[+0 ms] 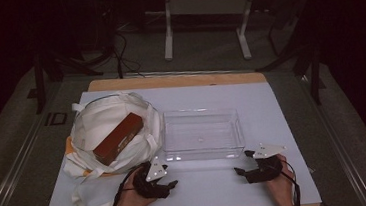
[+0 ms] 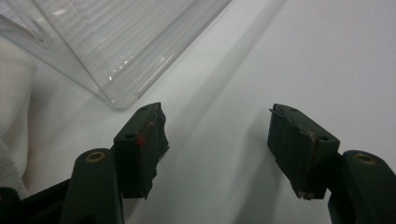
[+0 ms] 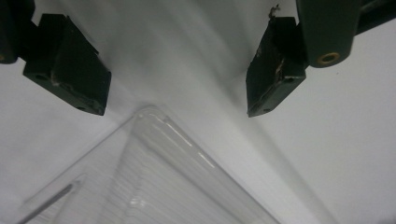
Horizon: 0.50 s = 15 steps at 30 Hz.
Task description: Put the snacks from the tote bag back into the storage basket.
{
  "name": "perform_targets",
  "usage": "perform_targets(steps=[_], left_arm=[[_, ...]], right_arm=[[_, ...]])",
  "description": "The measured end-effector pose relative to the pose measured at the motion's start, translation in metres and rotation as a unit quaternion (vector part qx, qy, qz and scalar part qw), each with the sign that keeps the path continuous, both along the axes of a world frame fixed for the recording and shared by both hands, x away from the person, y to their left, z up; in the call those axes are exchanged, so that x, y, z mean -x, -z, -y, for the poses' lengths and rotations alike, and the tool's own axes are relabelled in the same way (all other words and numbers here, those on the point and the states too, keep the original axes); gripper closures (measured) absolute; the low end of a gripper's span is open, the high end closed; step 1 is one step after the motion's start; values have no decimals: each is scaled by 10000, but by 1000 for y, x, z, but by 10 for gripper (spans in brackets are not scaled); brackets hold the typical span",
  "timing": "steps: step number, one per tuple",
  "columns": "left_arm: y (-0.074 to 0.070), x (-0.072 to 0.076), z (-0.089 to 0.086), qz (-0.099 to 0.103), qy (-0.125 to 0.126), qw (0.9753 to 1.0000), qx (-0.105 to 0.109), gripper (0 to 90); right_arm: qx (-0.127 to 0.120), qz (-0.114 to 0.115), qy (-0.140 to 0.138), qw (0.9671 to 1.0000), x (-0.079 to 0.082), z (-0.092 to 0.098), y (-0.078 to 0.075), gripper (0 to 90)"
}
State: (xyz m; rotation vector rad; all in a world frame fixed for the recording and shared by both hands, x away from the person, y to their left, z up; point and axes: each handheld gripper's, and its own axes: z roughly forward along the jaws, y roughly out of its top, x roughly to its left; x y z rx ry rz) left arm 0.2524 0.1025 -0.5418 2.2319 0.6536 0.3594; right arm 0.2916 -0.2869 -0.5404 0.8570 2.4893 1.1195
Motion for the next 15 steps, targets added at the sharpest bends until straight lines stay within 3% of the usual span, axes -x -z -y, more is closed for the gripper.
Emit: perform_targets(steps=[7, 15], left_arm=[[0, -1, 0, -77, 56, 10000, 23, 359], [0, -3, -1, -170, 64, 9998, 45, 360]], right_arm=[[-136, 143, 96, 9998, 2, 3, -1, 221], [-232, 285, 10, 9993, 6, 4, -2, 220]])
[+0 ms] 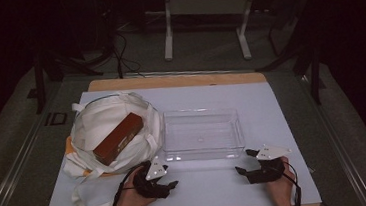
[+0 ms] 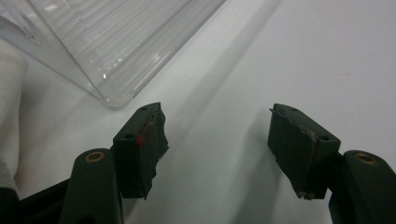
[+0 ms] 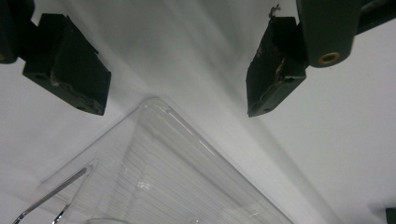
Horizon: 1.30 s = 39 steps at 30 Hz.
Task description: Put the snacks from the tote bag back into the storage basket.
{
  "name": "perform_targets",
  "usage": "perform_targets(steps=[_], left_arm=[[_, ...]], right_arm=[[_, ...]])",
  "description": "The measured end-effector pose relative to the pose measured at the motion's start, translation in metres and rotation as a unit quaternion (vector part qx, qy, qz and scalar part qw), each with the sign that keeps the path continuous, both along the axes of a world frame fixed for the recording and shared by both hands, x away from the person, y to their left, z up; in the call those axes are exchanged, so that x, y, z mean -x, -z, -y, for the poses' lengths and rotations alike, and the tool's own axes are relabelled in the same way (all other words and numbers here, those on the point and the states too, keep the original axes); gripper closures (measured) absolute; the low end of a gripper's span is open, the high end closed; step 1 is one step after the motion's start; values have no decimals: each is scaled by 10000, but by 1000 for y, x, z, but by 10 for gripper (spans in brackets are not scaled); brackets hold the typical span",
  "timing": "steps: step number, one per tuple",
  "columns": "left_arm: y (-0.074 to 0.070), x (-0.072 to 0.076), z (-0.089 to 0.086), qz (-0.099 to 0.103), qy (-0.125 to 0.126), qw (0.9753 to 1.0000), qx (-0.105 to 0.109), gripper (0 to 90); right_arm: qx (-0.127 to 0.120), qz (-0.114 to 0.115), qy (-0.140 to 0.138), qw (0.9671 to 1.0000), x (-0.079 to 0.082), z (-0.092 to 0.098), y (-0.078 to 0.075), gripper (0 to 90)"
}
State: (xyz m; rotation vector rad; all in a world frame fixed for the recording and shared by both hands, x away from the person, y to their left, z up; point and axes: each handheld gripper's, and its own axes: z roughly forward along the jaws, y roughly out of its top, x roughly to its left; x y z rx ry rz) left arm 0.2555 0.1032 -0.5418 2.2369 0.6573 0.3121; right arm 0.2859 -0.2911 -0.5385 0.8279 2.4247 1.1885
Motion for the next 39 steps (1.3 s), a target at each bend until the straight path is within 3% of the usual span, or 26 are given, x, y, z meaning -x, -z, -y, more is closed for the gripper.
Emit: perform_targets(steps=[5, 8, 19, 28, 39], left_arm=[[-1, 0, 1, -55, 35, 10000, -12, 359], [-4, 1, 2, -31, 107, 9998, -137, 359], [-25, 5, -6, 179, 282, 9989, -326, 359], [-40, 9, -14, 289, 344, 9987, -257, 360], [-52, 10, -28, 275, 434, 9985, -166, 414]], right_arm=[[2, 9, 27, 10000, 0, 0, 0, 220], [9, 11, 27, 10000, 0, 0, 0, 219], [46, 31, 41, 10000, 1, -1, 0, 220], [72, 32, 21, 10000, 1, -1, 0, 219], [101, 37, 8, 9999, 0, -2, 0, 219]])
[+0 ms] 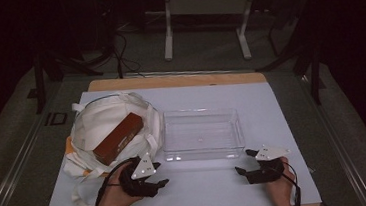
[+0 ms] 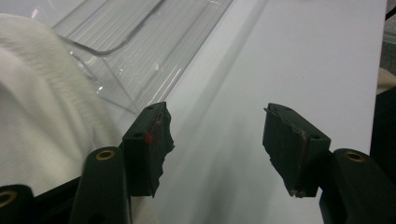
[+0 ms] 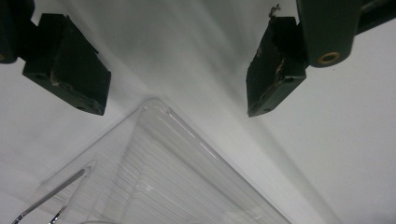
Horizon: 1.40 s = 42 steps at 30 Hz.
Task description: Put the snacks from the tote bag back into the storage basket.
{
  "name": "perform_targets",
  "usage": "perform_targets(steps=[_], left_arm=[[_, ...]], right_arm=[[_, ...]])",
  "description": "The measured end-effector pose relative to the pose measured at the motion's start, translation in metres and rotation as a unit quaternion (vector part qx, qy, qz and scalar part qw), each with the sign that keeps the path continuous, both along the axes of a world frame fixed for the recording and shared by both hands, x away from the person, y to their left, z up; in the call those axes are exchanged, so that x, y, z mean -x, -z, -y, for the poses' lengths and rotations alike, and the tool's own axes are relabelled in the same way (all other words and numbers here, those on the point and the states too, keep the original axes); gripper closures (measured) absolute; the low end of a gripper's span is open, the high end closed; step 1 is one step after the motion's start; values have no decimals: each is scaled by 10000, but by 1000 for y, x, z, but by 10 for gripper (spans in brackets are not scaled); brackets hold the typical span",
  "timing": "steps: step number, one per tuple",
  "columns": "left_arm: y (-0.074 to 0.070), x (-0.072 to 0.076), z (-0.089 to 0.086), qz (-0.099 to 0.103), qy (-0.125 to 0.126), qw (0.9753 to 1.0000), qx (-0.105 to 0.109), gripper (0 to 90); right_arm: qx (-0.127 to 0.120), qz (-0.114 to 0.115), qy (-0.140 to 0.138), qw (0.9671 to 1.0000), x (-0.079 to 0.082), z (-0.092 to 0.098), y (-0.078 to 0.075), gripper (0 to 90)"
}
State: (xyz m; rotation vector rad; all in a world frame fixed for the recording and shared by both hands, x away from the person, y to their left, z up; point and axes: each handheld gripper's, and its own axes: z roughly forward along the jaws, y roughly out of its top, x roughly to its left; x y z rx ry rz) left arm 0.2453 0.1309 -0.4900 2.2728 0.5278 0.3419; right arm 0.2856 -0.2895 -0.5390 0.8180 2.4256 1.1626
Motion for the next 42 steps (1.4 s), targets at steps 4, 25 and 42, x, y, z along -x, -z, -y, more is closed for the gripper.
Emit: perform_targets(steps=[4, 25, 42], left_arm=[[-3, 1, -5, 41, -21, 10000, -14, 429], [-30, 1, -48, 180, -245, 9991, 298, 437], [-50, -9, -81, 331, -580, 9970, 378, 440]], right_arm=[[18, 1, -4, 10000, 0, 0, 0, 219], [38, 2, 0, 10000, 0, -1, 0, 219], [46, 2, 3, 10000, 1, -1, 0, 212]])
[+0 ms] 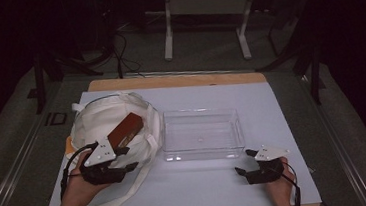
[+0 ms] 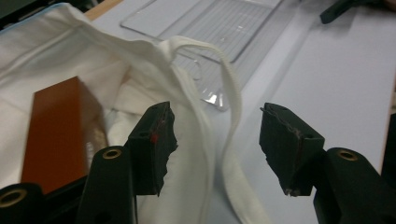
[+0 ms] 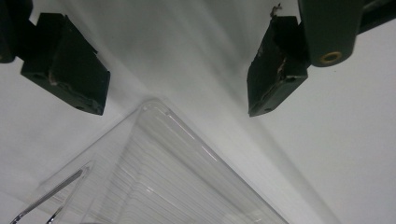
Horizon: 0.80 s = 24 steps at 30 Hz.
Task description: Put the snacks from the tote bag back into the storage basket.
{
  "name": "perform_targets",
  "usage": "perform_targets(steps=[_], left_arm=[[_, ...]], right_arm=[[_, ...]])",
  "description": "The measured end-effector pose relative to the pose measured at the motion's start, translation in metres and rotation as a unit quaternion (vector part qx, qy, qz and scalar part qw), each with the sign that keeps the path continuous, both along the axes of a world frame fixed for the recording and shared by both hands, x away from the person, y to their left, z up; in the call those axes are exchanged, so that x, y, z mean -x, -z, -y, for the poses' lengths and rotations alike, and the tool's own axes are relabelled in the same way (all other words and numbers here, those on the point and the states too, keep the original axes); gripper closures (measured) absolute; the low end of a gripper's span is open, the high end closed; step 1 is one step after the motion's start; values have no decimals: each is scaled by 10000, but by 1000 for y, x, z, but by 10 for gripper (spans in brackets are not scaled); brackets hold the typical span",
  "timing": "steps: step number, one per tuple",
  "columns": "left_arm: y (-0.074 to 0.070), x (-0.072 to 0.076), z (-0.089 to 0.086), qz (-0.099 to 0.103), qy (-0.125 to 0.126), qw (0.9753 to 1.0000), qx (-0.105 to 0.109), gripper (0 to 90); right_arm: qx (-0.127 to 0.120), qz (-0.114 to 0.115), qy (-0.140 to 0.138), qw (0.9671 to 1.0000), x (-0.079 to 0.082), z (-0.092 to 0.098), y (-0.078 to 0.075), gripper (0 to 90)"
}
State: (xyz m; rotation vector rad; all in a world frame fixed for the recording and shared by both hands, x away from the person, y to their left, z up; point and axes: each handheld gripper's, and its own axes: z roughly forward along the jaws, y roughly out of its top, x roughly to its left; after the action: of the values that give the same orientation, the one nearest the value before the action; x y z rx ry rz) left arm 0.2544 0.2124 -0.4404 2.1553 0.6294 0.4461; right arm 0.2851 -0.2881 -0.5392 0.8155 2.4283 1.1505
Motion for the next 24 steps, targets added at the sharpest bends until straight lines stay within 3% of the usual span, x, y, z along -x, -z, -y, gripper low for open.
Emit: perform_targets(steps=[11, 18, 24], left_arm=[[-2, -11, -12, 12, -358, 9991, -231, 382], [0, -16, -18, -27, -549, 9974, -464, 347], [0, -21, -23, -54, -782, 9955, -539, 285]], right_arm=[[21, -1, 0, 10000, 0, 0, 0, 212], [28, 6, -5, 10000, 0, 0, 0, 212], [33, 5, -6, 10000, 0, 0, 0, 212]])
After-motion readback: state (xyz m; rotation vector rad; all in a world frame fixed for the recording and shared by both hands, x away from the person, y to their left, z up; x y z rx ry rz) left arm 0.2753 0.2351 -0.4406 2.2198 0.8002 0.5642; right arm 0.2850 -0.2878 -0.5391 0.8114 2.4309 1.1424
